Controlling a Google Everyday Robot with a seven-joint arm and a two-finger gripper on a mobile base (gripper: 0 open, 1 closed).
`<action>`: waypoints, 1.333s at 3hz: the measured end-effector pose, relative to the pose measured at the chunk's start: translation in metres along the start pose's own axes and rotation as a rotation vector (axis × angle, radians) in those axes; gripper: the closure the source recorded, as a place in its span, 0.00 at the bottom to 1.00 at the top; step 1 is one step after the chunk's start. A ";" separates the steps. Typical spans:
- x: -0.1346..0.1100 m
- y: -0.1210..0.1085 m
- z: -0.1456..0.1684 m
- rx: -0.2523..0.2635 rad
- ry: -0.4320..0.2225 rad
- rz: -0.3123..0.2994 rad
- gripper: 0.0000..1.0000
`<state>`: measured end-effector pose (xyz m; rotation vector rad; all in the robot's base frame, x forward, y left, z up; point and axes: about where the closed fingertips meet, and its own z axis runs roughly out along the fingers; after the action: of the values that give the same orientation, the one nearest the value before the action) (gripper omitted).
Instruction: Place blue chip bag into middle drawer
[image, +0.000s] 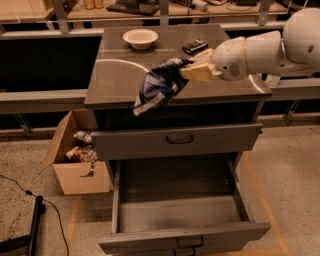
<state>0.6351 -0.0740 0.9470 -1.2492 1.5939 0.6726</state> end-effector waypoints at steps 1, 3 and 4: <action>0.039 0.046 -0.003 -0.059 0.063 0.082 1.00; 0.129 0.111 0.016 -0.126 0.260 0.152 1.00; 0.128 0.111 0.016 -0.126 0.258 0.152 1.00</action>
Offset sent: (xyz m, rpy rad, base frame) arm -0.1153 -0.0081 -0.1447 -0.1759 0.3037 0.0352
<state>0.5359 -0.0761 0.8090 -1.3596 1.8979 0.7393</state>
